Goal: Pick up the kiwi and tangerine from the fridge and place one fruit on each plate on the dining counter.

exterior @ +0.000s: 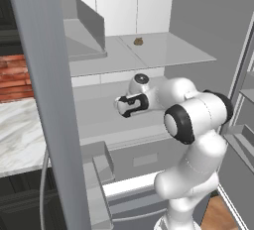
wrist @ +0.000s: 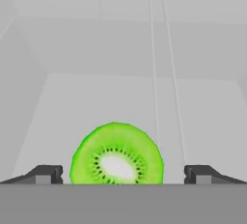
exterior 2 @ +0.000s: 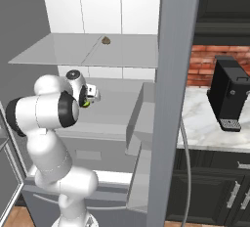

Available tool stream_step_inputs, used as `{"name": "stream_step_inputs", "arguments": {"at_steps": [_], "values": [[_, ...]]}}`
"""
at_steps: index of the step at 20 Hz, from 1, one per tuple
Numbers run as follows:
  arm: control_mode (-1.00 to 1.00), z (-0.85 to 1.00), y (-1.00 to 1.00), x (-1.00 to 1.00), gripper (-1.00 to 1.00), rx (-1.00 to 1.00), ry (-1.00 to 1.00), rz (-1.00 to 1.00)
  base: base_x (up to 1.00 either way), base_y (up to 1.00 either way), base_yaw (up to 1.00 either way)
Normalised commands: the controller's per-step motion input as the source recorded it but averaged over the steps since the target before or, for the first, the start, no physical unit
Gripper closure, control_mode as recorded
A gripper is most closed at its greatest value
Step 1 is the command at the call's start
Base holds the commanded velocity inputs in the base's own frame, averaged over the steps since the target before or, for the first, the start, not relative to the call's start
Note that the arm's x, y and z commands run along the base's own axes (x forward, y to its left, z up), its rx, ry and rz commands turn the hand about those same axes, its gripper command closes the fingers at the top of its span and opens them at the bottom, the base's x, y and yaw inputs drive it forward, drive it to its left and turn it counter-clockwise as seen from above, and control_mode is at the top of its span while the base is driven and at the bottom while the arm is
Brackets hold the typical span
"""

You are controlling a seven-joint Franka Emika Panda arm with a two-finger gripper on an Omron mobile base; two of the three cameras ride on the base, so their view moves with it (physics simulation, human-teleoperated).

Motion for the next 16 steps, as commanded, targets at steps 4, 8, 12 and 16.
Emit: {"name": "stream_step_inputs", "arguments": {"at_steps": [4, 8, 12, 16], "values": [[-1.00, -0.12, 0.09, 0.11, -1.00, 0.00, 0.01, 0.00, 0.00, 0.00, 0.00], [-1.00, -0.15, 0.06, 0.00, -1.00, 0.00, 0.00, 0.00, 0.00, 0.00, 0.00], [-1.00, -0.32, 0.00, 0.01, -1.00, 0.00, 0.00, 0.00, 0.00, 0.00, 0.00], [-1.00, -0.15, 0.00, 0.27, -1.00, 0.00, 0.00, 0.00, 0.00, 0.00, 0.00]]}}
